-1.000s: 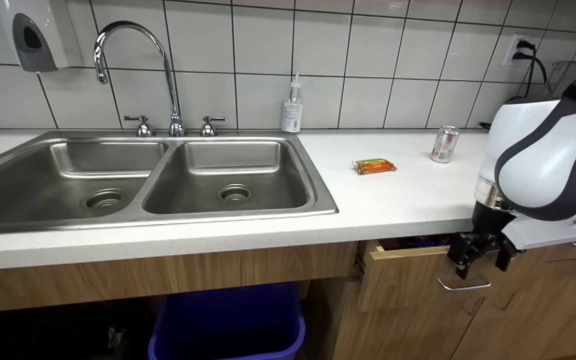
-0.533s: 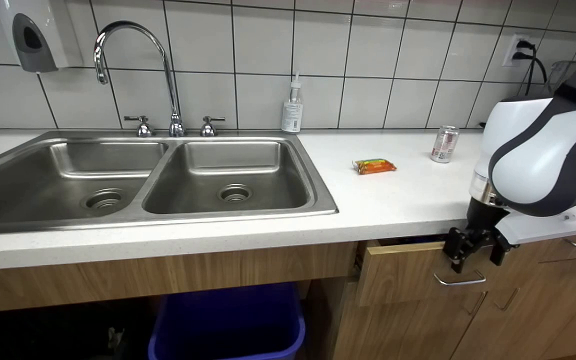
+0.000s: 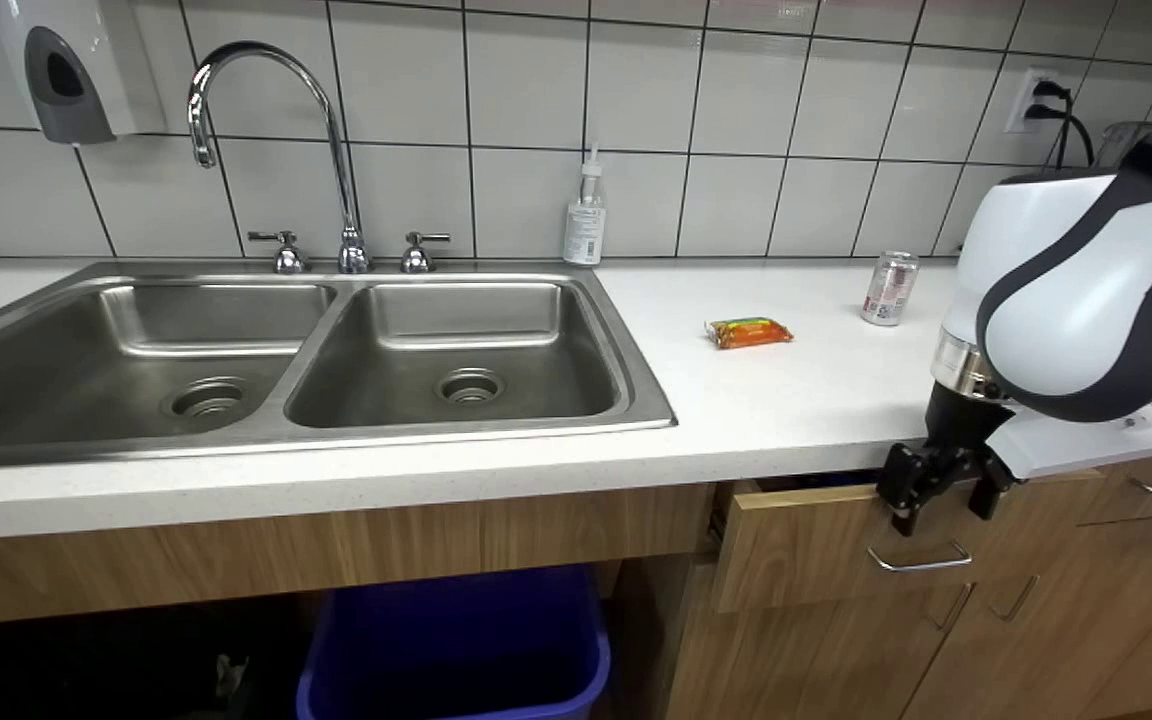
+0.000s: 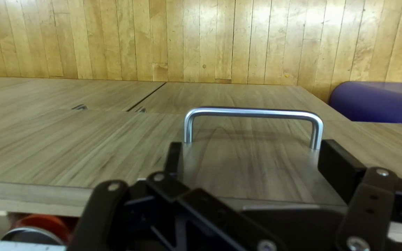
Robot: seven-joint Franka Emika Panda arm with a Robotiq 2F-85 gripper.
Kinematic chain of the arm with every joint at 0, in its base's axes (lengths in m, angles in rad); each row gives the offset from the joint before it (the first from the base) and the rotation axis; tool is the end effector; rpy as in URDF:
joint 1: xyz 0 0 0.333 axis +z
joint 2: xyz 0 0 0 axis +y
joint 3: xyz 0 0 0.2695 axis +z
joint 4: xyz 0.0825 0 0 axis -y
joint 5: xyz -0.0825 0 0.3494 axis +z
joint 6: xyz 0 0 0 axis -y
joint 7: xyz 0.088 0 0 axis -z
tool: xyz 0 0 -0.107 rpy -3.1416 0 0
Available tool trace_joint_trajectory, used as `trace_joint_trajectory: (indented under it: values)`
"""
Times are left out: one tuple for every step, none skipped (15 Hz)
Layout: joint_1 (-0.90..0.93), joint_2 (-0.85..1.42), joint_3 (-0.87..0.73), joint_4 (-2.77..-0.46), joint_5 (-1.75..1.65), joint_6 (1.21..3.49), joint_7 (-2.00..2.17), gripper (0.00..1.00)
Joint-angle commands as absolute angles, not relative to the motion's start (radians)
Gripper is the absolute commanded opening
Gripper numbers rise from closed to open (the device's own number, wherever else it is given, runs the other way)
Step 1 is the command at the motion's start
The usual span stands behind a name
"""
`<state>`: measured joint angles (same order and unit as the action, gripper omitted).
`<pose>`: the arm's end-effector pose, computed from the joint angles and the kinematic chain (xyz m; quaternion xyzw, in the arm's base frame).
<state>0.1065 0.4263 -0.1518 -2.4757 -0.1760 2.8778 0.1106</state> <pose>0.4348 -0.0174 0.1168 0.9984 0.0137 -0.0104 0.0537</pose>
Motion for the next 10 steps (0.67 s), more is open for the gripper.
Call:
trace_joint_trajectory:
  values:
    - [0.153,0.308,-0.186,-2.542,-0.205,2.870,0.144,1.00]
    - [0.164,0.284,-0.196,-2.555,-0.217,2.870,0.150,1.00]
    - [0.174,0.260,-0.207,-2.568,-0.232,2.870,0.157,1.00]
    - [0.179,0.241,-0.213,-2.576,-0.245,2.869,0.162,1.00]
    - [0.185,0.216,-0.220,-2.583,-0.260,2.866,0.169,1.00]
    - [0.186,0.194,-0.222,-2.589,-0.274,2.865,0.175,1.00]
    - [0.186,0.172,-0.225,-2.595,-0.293,2.864,0.184,1.00]
    - [0.183,0.153,-0.223,-2.598,-0.310,2.858,0.194,1.00]
    - [0.177,0.132,-0.219,-2.602,-0.325,2.856,0.202,1.00]
    - [0.170,0.114,-0.213,-2.605,-0.340,2.853,0.210,1.00]
